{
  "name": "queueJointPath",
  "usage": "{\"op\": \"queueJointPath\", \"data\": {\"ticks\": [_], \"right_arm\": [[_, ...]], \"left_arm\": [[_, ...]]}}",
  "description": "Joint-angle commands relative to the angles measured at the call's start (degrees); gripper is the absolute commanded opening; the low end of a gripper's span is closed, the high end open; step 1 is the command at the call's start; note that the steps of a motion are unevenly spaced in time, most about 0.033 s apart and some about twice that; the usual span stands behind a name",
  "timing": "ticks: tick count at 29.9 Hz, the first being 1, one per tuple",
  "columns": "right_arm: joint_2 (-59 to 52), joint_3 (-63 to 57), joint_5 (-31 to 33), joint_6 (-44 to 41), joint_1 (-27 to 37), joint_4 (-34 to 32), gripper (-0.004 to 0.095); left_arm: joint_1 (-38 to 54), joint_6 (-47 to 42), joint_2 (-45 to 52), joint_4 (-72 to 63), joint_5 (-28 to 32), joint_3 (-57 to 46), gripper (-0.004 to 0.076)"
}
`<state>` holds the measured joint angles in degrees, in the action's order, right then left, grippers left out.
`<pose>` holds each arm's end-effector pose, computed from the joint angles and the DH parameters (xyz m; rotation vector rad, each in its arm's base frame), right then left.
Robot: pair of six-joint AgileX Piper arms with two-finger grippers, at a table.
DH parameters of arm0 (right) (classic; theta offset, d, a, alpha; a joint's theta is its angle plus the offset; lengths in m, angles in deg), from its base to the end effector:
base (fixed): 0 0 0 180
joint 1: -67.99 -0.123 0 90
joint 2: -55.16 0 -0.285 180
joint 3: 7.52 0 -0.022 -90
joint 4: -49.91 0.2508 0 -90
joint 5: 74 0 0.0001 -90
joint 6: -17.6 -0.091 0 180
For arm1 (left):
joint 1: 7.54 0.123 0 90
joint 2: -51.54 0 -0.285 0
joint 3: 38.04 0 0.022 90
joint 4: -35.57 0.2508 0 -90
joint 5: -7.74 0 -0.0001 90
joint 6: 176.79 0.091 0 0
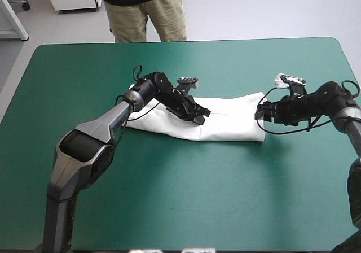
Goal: Fold the cloth
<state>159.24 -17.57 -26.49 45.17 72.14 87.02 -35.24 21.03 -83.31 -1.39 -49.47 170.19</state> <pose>0.3434 0.0157 0.2430 -0.0521 2.6352 0.5938 0.4012 -0.2626 0.2017 0.7094 2.6984 -0.8779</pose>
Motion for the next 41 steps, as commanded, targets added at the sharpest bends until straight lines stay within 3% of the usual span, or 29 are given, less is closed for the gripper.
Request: {"op": "queueJointPath", "data": {"ticks": [1, 7, 11, 14, 18, 31, 37, 41], "right_arm": [[0.9, 1.2, -1.0, 1.7, 0.4, 3.0, 0.0588], [5.8, 1.2, -0.8, 7.3, 0.4, 9.6, 0.0516], [8.3, 1.2, -0.6, 8.0, 0.4, 9.8, 0.0437], [10.3, 1.2, 0.1, 9.2, 0.4, 9.7, 0.0321], [11.0, 1.2, 1.8, 11.3, 0.4, 9.7, 0.0001], [-2.4, 5.0, 3.4, 12.3, -2.1, 12.3, -0.0013], [-3.1, 13.9, 4.9, 7.2, -12.1, 10.6, -0.0013], [-2.1, 21.5, 2.3, 0.0, -21.6, 3.7, -0.0013]], "left_arm": [[-0.3, -0.5, 2.2, 0.6, 1.8, 1.0, -0.0009], [-0.3, -0.5, 2.2, 0.6, 2.0, 1.0, -0.0009], [-0.3, -0.5, 2.2, 0.6, 2.0, 1.0, -0.0009], [-0.3, -0.5, 2.2, 0.6, 2.0, 1.0, -0.0009], [-0.3, -0.5, 2.2, 0.6, 2.5, 1.0, -0.0009], [-0.1, -0.4, 5.3, 1.7, 4.9, 1.2, -0.0009], [1.0, -2.1, 17.6, 17.3, 0.1, 1.2, -0.0009], [2.8, -6.5, 29.5, 31.9, -5.2, 1.2, -0.0009]]}}
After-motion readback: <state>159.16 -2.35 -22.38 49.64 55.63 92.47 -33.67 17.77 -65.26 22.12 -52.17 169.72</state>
